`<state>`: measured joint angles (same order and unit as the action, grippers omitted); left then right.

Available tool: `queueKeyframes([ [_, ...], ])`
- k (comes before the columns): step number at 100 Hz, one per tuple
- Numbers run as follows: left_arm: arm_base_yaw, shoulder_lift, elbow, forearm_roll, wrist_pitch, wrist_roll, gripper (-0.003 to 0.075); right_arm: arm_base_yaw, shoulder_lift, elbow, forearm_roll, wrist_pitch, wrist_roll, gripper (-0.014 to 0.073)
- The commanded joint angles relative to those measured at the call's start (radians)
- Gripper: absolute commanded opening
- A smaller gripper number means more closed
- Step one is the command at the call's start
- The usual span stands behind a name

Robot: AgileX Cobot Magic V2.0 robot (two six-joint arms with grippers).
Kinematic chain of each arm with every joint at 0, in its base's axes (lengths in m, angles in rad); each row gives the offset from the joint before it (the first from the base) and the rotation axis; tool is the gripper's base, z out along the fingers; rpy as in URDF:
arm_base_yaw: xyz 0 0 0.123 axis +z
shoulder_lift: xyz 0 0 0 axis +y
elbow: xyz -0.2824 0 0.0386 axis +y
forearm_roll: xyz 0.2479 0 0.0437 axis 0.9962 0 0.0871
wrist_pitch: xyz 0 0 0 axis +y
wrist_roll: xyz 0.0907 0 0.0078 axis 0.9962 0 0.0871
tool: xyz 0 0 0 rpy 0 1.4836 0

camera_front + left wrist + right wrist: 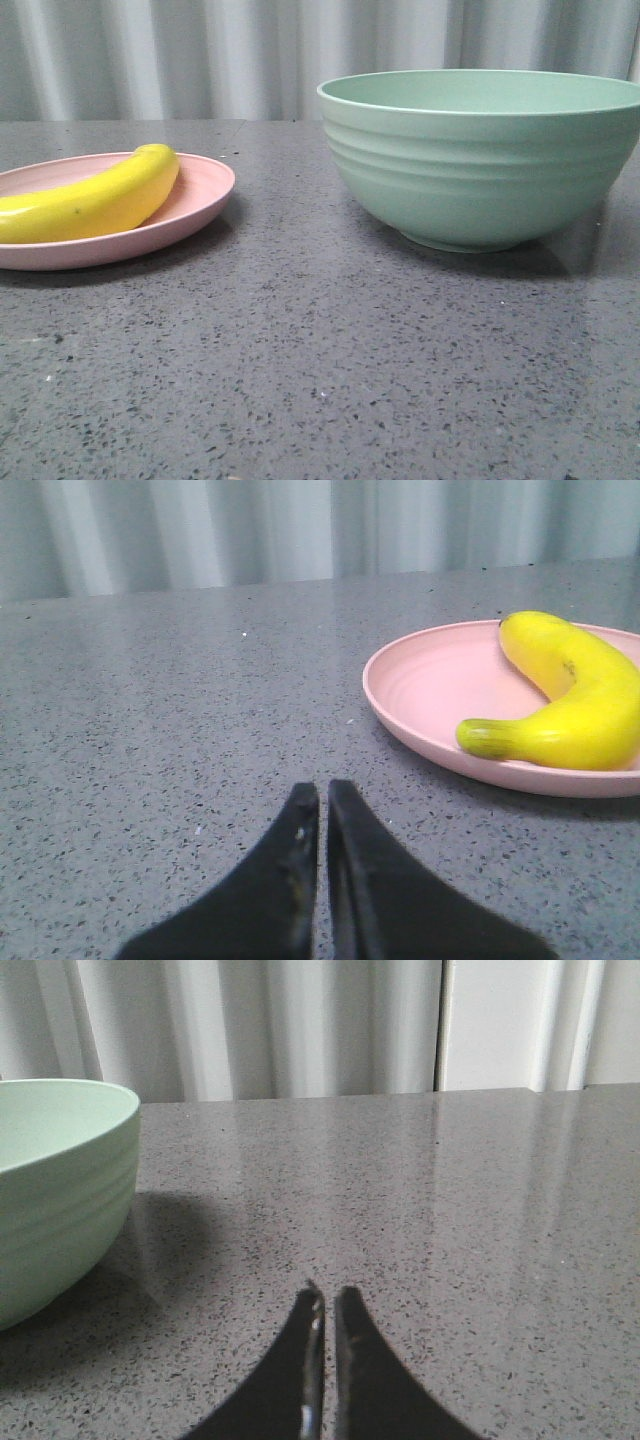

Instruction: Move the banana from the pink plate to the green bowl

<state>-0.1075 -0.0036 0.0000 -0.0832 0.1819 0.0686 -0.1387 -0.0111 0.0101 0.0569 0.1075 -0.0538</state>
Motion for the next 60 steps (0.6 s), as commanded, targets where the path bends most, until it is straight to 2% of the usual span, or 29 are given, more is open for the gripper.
queueKeyframes([
  [1,0.001,-0.030,-0.019,-0.021,-0.091,-0.004,-0.0020,-0.003,-0.020,-0.016,0.002,-0.051,-0.005,-0.0064],
  [18,0.001,0.013,-0.130,-0.023,-0.037,-0.004,-0.0020,0.000,0.049,-0.112,0.002,0.049,-0.007,-0.0064],
  [40,0.001,0.193,-0.266,0.012,-0.020,-0.002,-0.0020,0.000,0.230,-0.295,0.002,0.170,-0.014,-0.0064],
  [60,0.001,0.332,-0.327,-0.019,-0.102,-0.006,-0.0016,0.000,0.383,-0.418,0.006,0.185,-0.014,-0.0064],
])
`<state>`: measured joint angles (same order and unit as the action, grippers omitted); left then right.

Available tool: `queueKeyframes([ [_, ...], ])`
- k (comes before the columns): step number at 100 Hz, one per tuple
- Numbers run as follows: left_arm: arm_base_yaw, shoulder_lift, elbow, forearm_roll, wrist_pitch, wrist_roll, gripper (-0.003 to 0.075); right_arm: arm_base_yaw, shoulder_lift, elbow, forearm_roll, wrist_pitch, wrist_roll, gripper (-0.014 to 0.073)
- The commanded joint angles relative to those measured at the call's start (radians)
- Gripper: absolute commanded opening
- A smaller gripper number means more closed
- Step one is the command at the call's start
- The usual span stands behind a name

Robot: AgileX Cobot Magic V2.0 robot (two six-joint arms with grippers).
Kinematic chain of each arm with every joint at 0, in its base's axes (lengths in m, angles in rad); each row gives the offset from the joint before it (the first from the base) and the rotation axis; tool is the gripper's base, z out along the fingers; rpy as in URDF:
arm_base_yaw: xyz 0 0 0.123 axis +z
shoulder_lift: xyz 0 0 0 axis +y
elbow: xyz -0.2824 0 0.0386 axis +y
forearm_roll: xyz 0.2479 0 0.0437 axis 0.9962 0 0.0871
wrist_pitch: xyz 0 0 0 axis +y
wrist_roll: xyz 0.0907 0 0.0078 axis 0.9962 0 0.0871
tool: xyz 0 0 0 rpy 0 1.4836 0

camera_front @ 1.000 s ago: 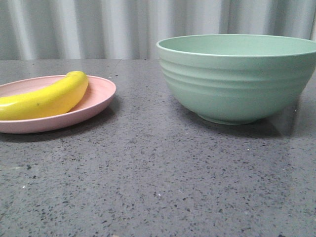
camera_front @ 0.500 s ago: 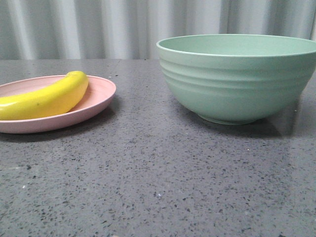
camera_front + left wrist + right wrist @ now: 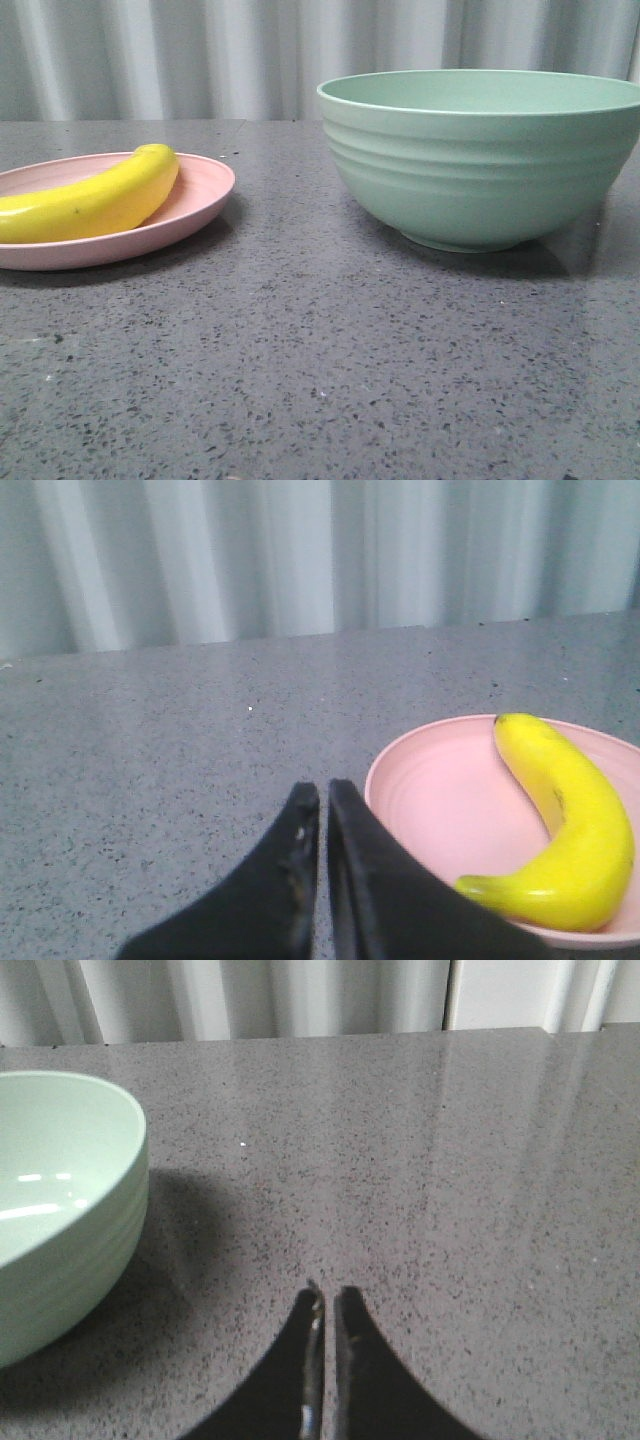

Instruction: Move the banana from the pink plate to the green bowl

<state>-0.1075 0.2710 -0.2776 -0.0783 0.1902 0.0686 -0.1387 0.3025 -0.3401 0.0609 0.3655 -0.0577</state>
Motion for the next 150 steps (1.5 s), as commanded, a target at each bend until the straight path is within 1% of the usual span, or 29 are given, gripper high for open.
queueKeyframes([
  [1,0.001,0.066,-0.050,-0.026,-0.113,-0.006,-0.0014,0.000,0.073,-0.069,0.002,-0.077,-0.010,-0.0064],
  [8,0.001,0.109,-0.055,-0.043,-0.134,-0.006,0.0048,0.000,0.098,-0.068,0.002,-0.095,-0.010,-0.0064],
  [12,0.001,0.131,-0.055,-0.068,-0.147,-0.006,0.0121,0.000,0.110,-0.068,0.002,-0.095,-0.010,-0.0064],
  [13,0.001,0.134,-0.055,-0.072,-0.149,-0.006,0.0150,0.000,0.112,-0.068,0.002,-0.095,-0.010,-0.0064],
  [15,0.001,0.143,-0.055,-0.084,-0.155,-0.006,0.0179,0.000,0.119,-0.068,0.002,-0.095,-0.010,-0.0064],
  [20,0.001,0.162,-0.055,-0.100,-0.173,-0.006,0.0301,0.000,0.132,-0.068,0.002,-0.095,-0.010,-0.0064],
  [25,0.001,0.178,-0.055,-0.120,-0.190,-0.006,0.0385,0.000,0.143,-0.068,0.002,-0.095,-0.010,-0.0064],
  [31,0.001,0.198,-0.055,-0.134,-0.214,-0.006,0.0431,0.000,0.153,-0.068,0.002,-0.095,-0.010,-0.0064],
  [42,-0.001,0.228,-0.063,-0.134,-0.237,-0.006,0.0420,0.000,0.153,-0.068,0.004,-0.095,-0.010,-0.0064],
  [52,-0.027,0.274,-0.105,-0.134,-0.204,-0.006,0.0419,0.000,0.153,-0.068,0.004,-0.095,-0.010,-0.0064],
  [64,-0.095,0.355,-0.178,-0.134,-0.155,-0.006,0.0421,0.000,0.153,-0.068,0.004,-0.097,-0.010,-0.0064],
  [88,-0.271,0.569,-0.325,-0.130,-0.045,-0.002,0.0452,0.000,0.153,-0.068,0.004,-0.095,-0.010,-0.0064],
  [105,-0.352,0.749,-0.419,-0.118,0.048,-0.001,0.0451,0.000,0.153,-0.068,0.004,-0.093,-0.010,-0.0064],
  [127,-0.367,0.933,-0.534,-0.093,0.169,0.006,0.0451,0.000,0.153,-0.068,0.004,-0.093,-0.010,-0.0064],
  [132,-0.367,0.962,-0.555,-0.086,0.192,0.026,0.0450,0.000,0.153,-0.068,0.004,-0.093,-0.010,-0.0064],
  [150,-0.367,1.049,-0.615,-0.080,0.284,0.032,0.0439,0.000,0.153,-0.068,0.004,-0.093,-0.010,-0.0064],
])
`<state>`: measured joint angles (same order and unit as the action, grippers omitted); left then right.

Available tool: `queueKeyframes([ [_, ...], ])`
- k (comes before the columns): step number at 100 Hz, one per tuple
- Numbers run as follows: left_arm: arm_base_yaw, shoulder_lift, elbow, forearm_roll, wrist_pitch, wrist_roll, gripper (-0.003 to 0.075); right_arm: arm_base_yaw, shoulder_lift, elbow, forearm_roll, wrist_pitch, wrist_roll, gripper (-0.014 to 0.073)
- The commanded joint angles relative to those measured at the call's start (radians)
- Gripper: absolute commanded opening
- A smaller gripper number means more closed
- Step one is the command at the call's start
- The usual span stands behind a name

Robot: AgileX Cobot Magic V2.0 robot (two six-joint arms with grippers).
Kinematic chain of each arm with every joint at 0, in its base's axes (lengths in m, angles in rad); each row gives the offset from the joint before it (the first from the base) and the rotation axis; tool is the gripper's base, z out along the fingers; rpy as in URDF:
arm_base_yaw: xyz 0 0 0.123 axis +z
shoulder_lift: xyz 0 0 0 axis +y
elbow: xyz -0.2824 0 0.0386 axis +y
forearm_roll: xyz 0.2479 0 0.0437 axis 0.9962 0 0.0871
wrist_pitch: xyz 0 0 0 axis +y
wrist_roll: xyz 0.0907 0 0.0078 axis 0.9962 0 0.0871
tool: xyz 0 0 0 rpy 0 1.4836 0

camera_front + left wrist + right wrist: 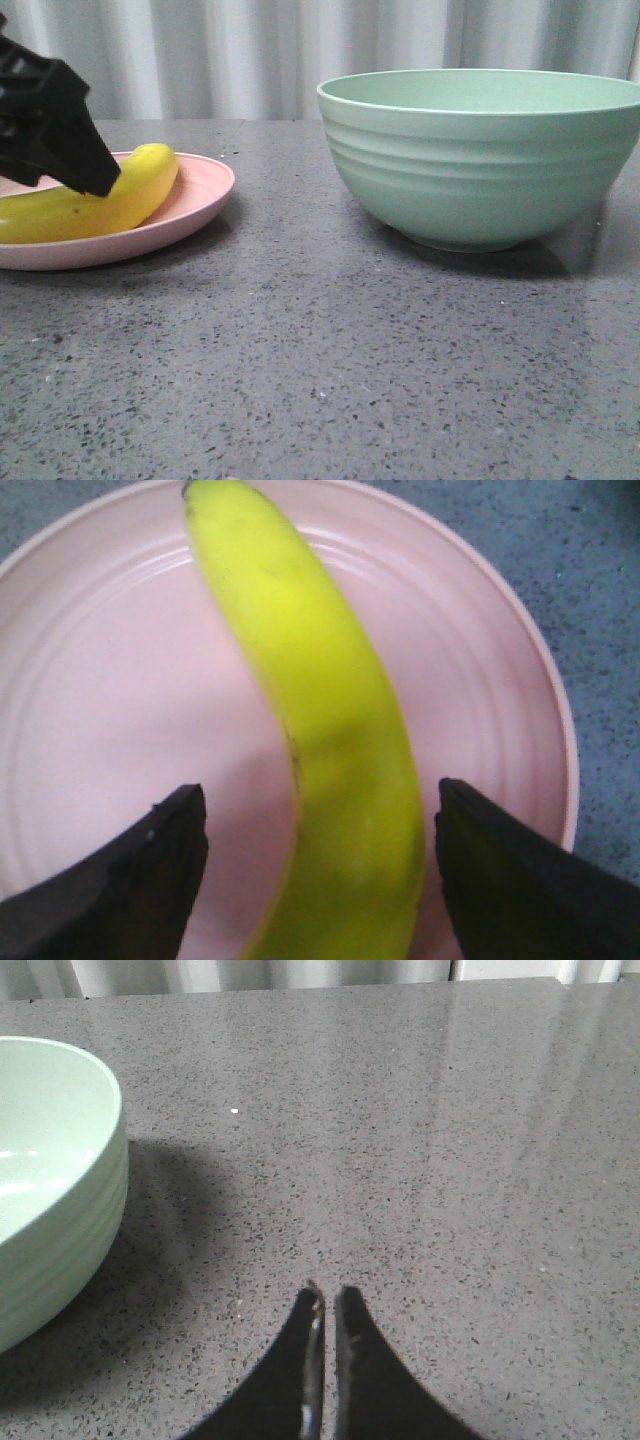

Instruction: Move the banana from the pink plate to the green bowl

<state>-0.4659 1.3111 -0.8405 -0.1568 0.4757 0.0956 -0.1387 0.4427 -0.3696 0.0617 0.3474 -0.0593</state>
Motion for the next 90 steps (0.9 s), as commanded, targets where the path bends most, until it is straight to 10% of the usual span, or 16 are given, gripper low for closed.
queueKeyframes([
  [1,-0.008,0.009,-0.054,-0.001,0.001,0.005,0.0438,0.000,0.013,-0.039,0.003,-0.075,-0.008,-0.0064],
  [33,-0.008,0.045,-0.061,0.001,0.006,0.005,0.0402,0.000,0.013,-0.039,0.003,-0.075,-0.008,-0.0064],
  [61,-0.008,0.045,-0.081,0.003,0.000,0.006,-0.0017,0.000,0.013,-0.055,0.003,-0.080,-0.008,-0.0064],
  [90,-0.012,0.045,-0.165,0.005,0.042,0.032,-0.0020,0.010,0.015,-0.179,0.003,0.102,-0.036,-0.0064],
])
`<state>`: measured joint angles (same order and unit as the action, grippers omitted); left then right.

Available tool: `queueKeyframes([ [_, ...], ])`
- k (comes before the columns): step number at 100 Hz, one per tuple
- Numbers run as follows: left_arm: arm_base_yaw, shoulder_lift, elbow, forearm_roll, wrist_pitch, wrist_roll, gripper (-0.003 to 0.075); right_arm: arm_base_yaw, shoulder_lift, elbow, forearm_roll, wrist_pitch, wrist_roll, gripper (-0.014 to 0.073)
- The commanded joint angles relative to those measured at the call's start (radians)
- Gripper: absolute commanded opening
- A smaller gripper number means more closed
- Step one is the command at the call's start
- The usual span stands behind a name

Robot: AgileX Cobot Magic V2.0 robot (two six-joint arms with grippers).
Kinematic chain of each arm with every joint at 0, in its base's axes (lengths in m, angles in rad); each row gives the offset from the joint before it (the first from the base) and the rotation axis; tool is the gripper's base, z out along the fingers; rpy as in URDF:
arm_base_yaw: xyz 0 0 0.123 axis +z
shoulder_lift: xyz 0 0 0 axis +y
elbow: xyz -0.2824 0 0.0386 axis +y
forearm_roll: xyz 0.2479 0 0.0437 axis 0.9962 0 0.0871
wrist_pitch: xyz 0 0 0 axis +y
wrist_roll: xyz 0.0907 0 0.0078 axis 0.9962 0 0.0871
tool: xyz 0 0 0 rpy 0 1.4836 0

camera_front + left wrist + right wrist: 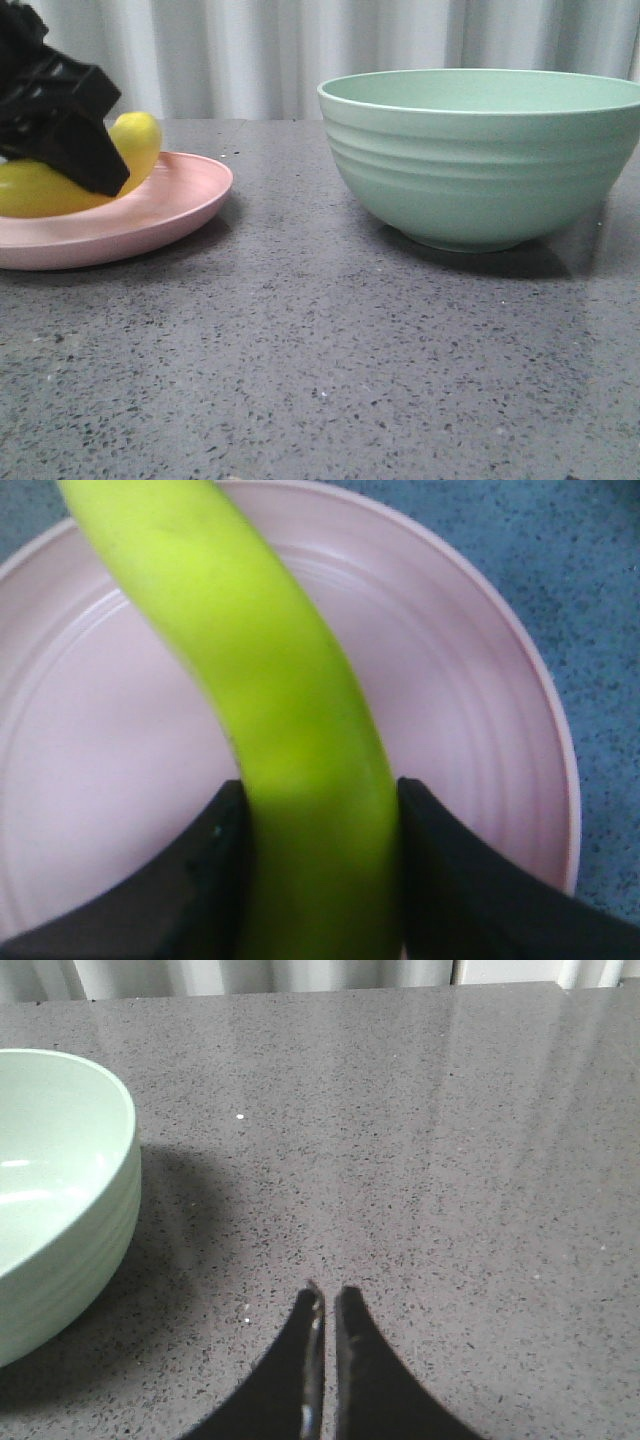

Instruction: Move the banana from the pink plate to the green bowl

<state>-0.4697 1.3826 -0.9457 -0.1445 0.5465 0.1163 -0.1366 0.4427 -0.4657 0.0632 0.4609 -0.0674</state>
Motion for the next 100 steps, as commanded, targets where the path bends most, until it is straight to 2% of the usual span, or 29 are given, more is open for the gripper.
queueKeyframes([
  [1,-0.009,-0.030,-0.063,-0.007,-0.023,0.014,-0.0020,0.013,0.015,-0.088,0.002,-0.007,-0.029,-0.0064],
  [19,-0.080,-0.053,-0.147,-0.010,0.033,0.055,-0.0020,0.092,0.095,-0.224,0.043,0.121,-0.045,-0.0057],
  [26,-0.125,-0.066,-0.176,-0.010,0.049,0.055,-0.0020,0.139,0.148,-0.275,0.088,0.157,-0.045,-0.0017],
  [33,-0.171,-0.078,-0.194,-0.010,0.060,0.055,-0.0020,0.194,0.204,-0.325,0.130,0.184,-0.045,0.0074],
  [42,-0.229,-0.104,-0.206,-0.010,0.069,0.055,-0.0020,0.270,0.268,-0.384,0.186,0.190,-0.045,0.0234],
  [52,-0.285,-0.130,-0.206,-0.012,0.079,0.055,-0.0020,0.351,0.345,-0.438,0.268,0.168,-0.045,0.0332],
  [73,-0.372,-0.146,-0.206,-0.046,0.114,0.055,-0.0020,0.480,0.520,-0.527,0.445,0.090,-0.045,0.0353],
  [100,-0.427,-0.144,-0.206,-0.067,0.120,0.055,-0.0020,0.598,0.732,-0.619,0.558,0.051,-0.045,0.0353],
])
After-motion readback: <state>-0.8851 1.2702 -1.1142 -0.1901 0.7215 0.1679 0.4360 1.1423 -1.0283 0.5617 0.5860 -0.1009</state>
